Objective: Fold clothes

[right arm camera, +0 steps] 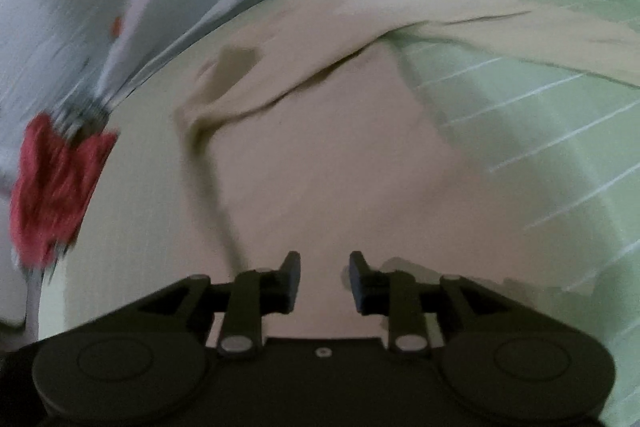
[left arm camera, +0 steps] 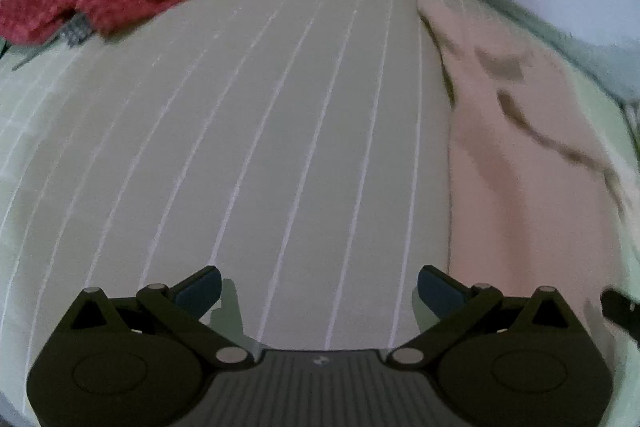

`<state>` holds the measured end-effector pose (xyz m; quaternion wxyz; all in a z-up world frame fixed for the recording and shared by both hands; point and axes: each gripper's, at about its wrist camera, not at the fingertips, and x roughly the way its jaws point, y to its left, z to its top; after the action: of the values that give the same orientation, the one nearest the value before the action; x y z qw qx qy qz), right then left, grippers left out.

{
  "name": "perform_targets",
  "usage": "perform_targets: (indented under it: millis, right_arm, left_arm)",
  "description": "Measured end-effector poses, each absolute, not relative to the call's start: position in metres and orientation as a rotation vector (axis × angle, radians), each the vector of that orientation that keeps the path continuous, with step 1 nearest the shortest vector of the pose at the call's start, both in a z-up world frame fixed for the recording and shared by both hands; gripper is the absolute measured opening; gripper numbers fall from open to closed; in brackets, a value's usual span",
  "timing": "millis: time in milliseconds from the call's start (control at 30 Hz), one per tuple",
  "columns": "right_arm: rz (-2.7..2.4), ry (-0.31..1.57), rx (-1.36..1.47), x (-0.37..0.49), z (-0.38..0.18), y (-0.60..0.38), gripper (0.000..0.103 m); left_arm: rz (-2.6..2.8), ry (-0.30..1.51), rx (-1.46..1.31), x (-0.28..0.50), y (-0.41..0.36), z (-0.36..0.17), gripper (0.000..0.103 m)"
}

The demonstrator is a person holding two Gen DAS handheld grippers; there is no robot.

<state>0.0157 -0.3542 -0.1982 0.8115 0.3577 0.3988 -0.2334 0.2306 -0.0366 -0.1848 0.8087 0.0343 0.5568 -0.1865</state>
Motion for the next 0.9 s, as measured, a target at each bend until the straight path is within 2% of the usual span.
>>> perform_targets:
  millis: [133,200,300,367,433,567,767,800,833,867,900]
  right_arm:
    - [-0.590,0.834,0.746,0.018,-0.203,-0.397,0.029]
    - [-0.638,0.808,0.752,0.019,-0.205,-0.423,0.033]
    - [-0.718,0.777,0.745,0.027,-0.207,-0.467,0.035]
    - [-0.770,0.761,0.736,0.035,-0.208,-0.497,0.036]
    - [-0.822,0.752,0.736,0.042,-0.211,-0.525,0.036]
    - [-0.894,0.735,0.741,0.058,-0.219,-0.576,0.045]
    - [-0.853,0.745,0.659,0.081,-0.228,-0.602,0.049]
    - [-0.839,0.750,0.637,0.084,-0.229,-0.604,0.047]
    - [-0.826,0.753,0.614,0.088,-0.229,-0.606,0.039]
    - [-0.815,0.757,0.588,0.090,-0.230,-0.606,0.024]
    - [-0.807,0.757,0.563,0.092,-0.230,-0.605,0.016]
  left_arm:
    - [-0.396,1.137,0.052,0.264,-0.061,-0.177,0.102]
    - [-0.405,1.116,0.034,0.283,-0.077,-0.173,0.100]
    - [-0.426,1.092,0.005,0.316,-0.104,-0.170,0.096]
    - [-0.432,1.083,-0.018,0.342,-0.125,-0.170,0.087]
    - [-0.448,1.084,-0.043,0.367,-0.145,-0.171,0.084]
    - [-0.503,1.059,-0.039,0.404,-0.184,-0.178,0.083]
    - [-0.577,1.048,-0.039,0.434,-0.226,-0.195,0.082]
    - [-0.580,1.041,-0.039,0.436,-0.232,-0.199,0.079]
    - [-0.583,1.032,-0.039,0.439,-0.237,-0.202,0.063]
    - [-0.560,0.998,-0.041,0.438,-0.240,-0.203,0.043]
    - [-0.557,0.995,-0.048,0.439,-0.242,-0.206,0.023]
